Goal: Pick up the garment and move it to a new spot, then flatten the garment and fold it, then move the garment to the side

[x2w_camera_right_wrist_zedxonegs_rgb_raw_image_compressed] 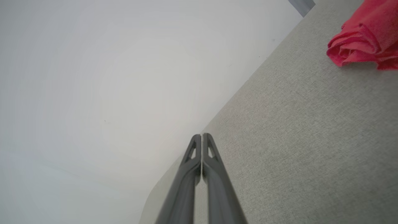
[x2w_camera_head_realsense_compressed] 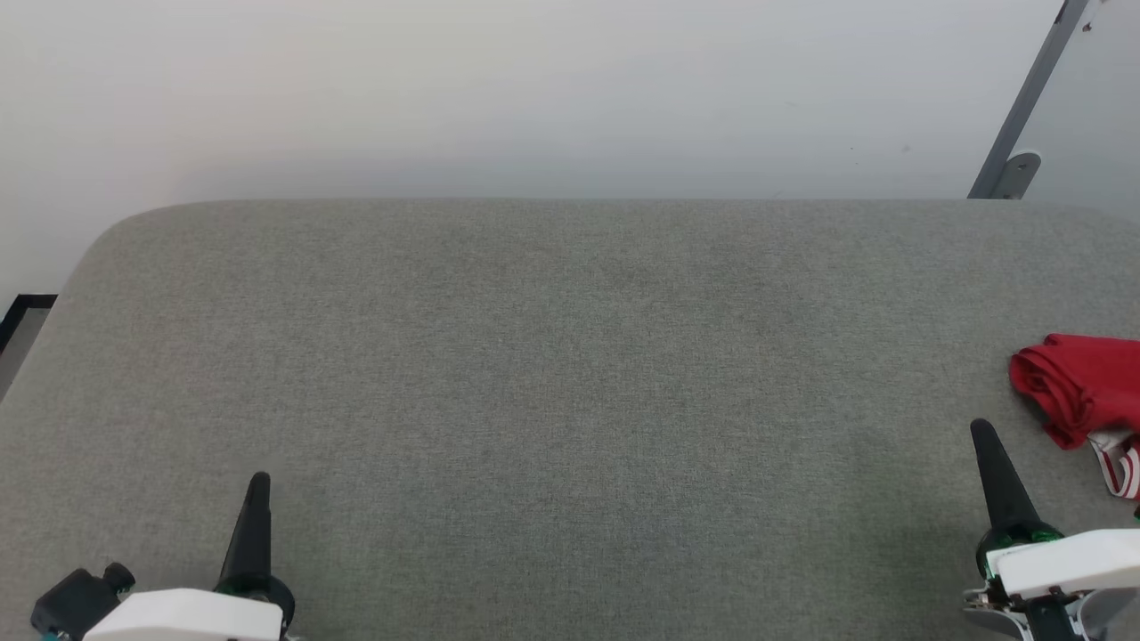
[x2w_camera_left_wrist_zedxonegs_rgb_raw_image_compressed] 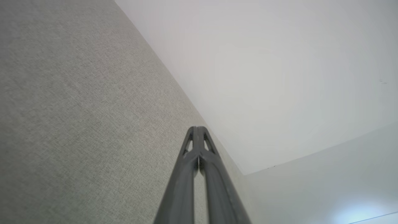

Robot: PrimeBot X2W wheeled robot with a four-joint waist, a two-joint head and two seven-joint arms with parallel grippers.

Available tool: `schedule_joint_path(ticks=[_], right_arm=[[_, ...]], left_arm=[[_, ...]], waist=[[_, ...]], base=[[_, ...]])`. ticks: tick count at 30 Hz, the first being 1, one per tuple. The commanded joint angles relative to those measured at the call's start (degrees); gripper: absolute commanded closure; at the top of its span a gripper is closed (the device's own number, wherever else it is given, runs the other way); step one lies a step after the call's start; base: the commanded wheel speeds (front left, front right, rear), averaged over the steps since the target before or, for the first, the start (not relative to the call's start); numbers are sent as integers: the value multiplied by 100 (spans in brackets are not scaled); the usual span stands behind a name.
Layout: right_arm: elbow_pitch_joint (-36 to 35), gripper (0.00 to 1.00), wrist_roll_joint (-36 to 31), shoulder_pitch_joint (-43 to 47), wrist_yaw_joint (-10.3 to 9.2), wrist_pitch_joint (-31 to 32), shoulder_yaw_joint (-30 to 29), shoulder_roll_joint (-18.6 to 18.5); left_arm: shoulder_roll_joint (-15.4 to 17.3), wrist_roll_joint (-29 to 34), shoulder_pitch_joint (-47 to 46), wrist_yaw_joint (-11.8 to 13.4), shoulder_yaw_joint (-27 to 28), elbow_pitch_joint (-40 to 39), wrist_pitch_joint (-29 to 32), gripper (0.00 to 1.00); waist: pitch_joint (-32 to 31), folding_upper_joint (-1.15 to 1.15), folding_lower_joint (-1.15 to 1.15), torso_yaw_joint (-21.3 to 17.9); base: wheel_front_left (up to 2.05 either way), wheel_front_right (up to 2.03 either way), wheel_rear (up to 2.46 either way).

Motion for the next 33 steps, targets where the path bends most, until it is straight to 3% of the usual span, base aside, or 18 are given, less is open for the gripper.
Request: schedule_joint_path(ticks=[1, 33], right_arm=[[-21, 100, 140, -157, 2, 25, -11, 4], [330, 100, 1630, -460, 2, 263, -5, 245]], left_arm=[[12, -133, -172, -9, 34, -33, 47, 100], [-158, -1726, -567, -13, 138, 175, 513, 100]], waist=[[1, 0, 0, -3], [28, 0, 0, -80]], base=[[0, 0, 0], [0, 0, 0]])
